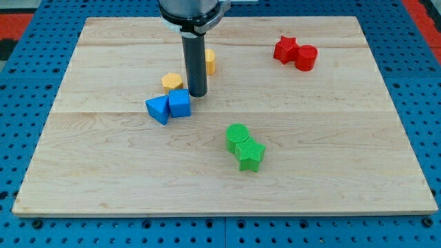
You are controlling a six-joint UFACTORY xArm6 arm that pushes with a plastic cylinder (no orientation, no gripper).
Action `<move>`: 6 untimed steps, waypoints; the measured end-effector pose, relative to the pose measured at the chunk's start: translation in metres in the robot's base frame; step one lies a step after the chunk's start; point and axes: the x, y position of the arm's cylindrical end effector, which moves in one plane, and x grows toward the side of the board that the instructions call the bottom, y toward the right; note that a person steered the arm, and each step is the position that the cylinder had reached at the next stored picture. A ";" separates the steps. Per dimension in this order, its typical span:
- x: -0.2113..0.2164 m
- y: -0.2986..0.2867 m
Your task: Separate green circle from green star
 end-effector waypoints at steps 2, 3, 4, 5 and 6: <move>-0.072 0.066; -0.081 0.074; -0.059 0.093; 0.012 0.113; 0.092 0.082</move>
